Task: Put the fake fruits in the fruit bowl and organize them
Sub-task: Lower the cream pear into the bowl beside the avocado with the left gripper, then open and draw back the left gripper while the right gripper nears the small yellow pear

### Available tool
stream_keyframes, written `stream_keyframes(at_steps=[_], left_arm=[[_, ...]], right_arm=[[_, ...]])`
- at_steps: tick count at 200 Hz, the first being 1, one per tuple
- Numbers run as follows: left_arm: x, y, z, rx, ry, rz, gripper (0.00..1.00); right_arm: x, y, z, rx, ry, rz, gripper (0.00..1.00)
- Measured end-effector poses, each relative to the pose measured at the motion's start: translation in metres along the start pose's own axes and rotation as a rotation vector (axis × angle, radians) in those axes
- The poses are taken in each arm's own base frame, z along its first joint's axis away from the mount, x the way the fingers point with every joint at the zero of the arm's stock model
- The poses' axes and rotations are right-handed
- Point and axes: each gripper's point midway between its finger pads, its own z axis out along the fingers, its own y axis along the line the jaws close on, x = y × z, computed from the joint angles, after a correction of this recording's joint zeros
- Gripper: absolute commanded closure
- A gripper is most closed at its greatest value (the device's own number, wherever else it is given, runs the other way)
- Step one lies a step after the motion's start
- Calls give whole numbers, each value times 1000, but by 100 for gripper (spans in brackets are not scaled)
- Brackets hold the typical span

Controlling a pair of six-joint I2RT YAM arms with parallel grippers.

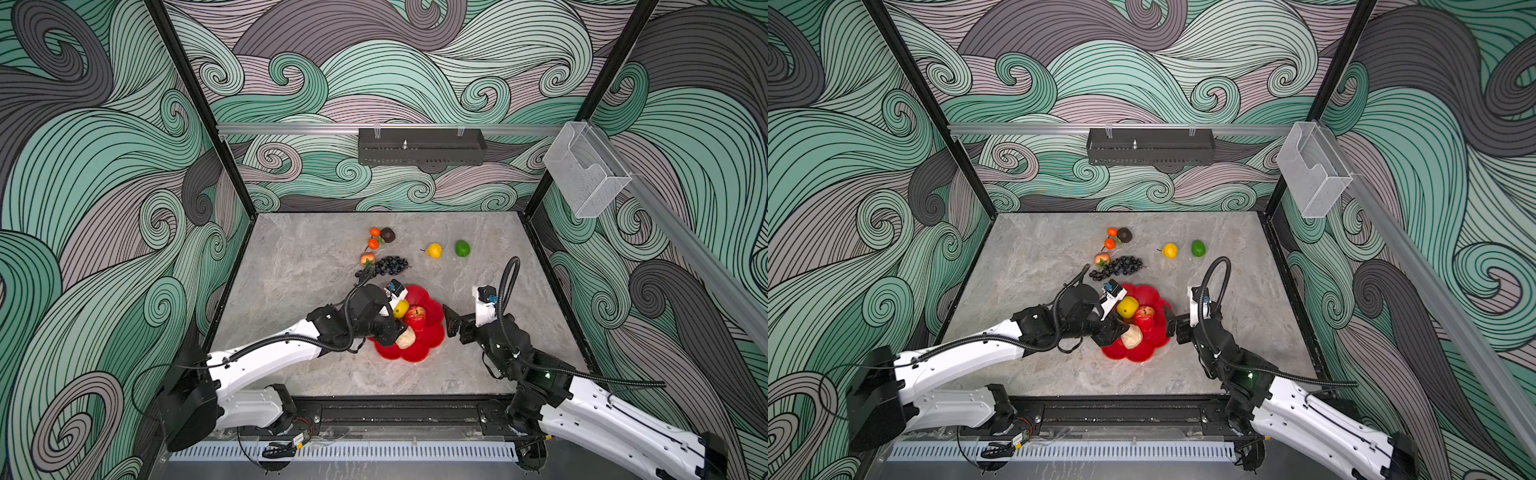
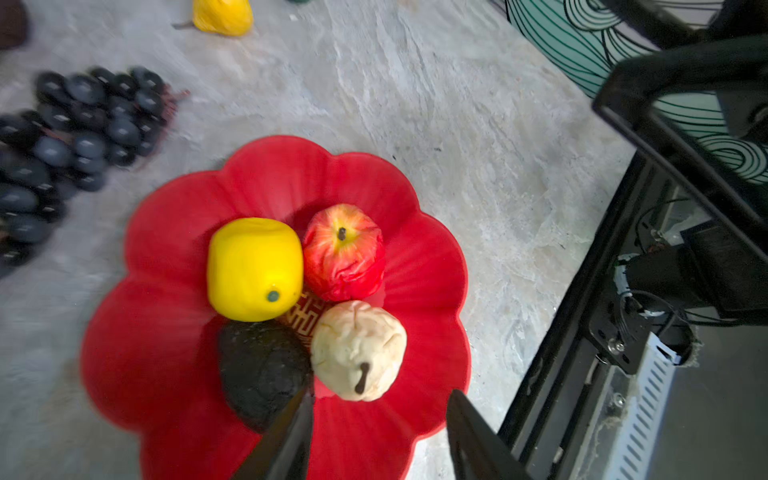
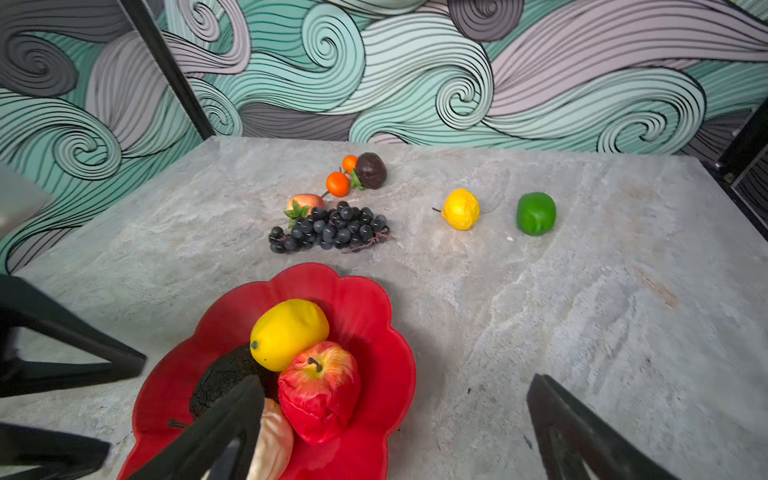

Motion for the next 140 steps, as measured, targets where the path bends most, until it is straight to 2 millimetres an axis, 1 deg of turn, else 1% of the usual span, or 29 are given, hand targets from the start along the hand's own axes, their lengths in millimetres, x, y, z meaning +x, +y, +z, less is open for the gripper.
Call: stream_keyframes(at_steps=[11,28,42,51,62,78,98,116,140], left_arm=[[-4,8,-15,-39,-61,-10,35],[-5,23,-35,-110,-143,-25,30],[-4,38,-51,-182,-215,-34,27],[-2,47,-60,-226,-250,-41,24],[3,59,-69,-280,-290,-54,24],[10,78,-84,-368,-353,-76,18],[25,99,-100,-457,-421,-111,11],[37,110,-108,-498,-467,-131,8],[47,118,-114,-523,-504,-145,5]], right_arm=[[-8,-8,4,42,26,21,0],[-21,-18,13,87,66,59,0],[-25,-24,23,111,111,86,0],[-23,-28,31,127,147,101,0],[-19,-33,41,139,193,126,0],[-11,-41,56,158,264,159,0],[-7,-49,73,170,326,203,0],[-6,-55,87,172,365,246,0],[-4,-65,107,176,413,296,0]])
